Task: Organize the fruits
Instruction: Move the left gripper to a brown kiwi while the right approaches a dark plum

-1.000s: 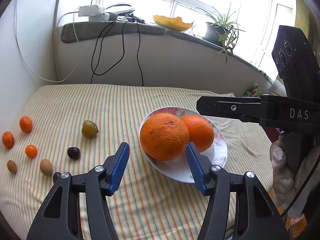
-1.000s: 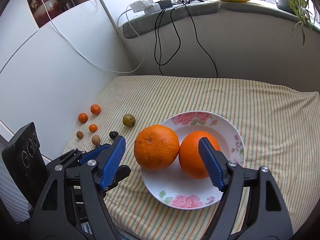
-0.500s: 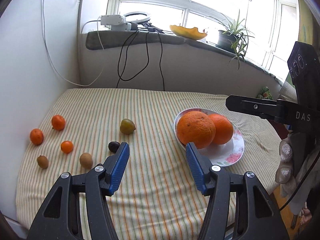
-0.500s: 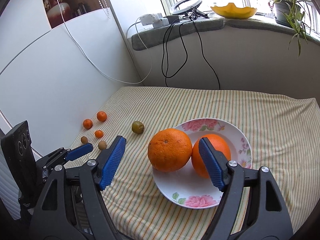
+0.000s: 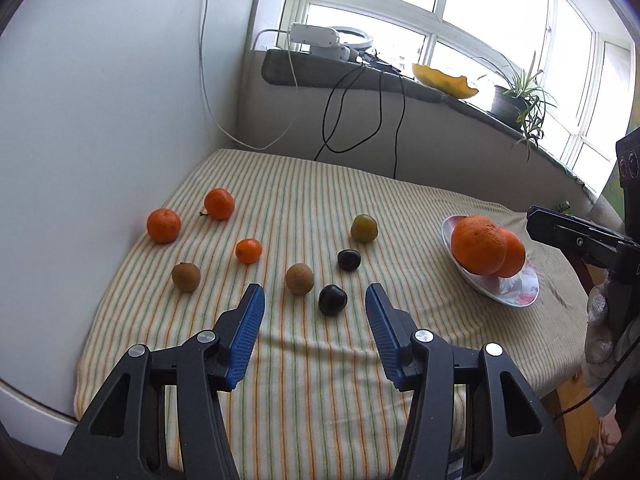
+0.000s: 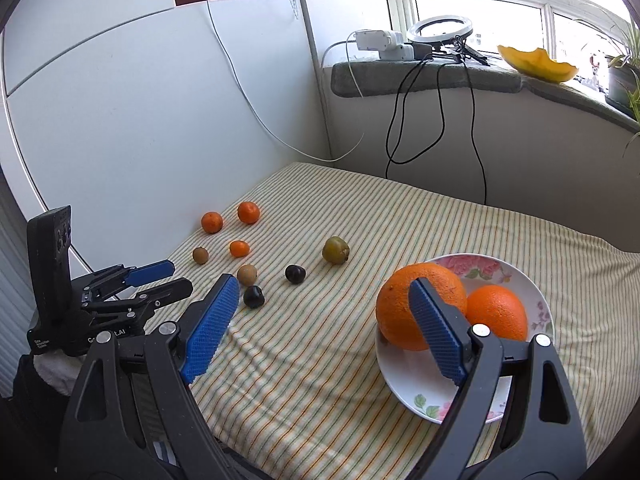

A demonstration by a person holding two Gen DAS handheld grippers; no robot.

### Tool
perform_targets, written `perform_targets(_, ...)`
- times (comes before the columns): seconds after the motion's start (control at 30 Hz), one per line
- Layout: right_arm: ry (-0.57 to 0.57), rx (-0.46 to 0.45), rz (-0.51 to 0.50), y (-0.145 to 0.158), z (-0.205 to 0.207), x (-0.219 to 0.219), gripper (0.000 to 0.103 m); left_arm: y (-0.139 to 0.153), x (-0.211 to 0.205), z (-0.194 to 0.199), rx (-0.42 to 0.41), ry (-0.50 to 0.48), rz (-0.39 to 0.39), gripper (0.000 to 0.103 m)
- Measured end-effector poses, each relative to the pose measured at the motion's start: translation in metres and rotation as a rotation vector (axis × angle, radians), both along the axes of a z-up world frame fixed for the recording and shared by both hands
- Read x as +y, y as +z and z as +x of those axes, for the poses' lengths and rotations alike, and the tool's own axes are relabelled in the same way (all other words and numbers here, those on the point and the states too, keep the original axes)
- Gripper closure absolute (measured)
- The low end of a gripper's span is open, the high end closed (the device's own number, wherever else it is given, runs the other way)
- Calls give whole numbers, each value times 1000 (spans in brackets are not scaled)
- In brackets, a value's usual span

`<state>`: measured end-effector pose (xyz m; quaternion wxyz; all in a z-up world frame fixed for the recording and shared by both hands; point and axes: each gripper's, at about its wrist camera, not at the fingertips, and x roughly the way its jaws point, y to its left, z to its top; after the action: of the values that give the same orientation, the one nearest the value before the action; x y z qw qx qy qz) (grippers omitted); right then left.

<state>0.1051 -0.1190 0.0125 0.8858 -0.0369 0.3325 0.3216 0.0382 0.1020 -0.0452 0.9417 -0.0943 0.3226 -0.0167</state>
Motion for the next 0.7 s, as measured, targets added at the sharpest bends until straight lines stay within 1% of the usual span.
perform_targets(0.03, 13, 2, -4, -2, -1, 5, 14, -1, 3, -1, 0, 5, -3, 53)
perform_targets(0.17, 61, 15, -9, -13, -5, 20, 16, -7, 14, 0, 9, 13, -37, 62)
perform_targets(0.23, 78, 20, -22, -19, -6, 27, 22, -9, 16, 1, 14, 11, -47, 64)
perform_targets(0.37, 121, 42, -41, -33, -7, 45, 30, -14, 20, 9, 26, -7, -65, 68)
perform_targets(0.43, 140, 45, -59, -40, -7, 54, 39, -18, 20, 15, 36, -18, -68, 70)
perform_targets(0.47, 152, 50, -69, -43, -7, 59, 41, -20, 20, 18, 43, -19, -70, 71)
perform_targets(0.5, 163, 54, -82, -47, -6, 64, 45, -22, 21, 21, 48, -21, -76, 72)
perform_targets(0.7, 205, 100, -111, -70, 1, 89, 57, -32, 26, 40, 74, -35, -106, 73)
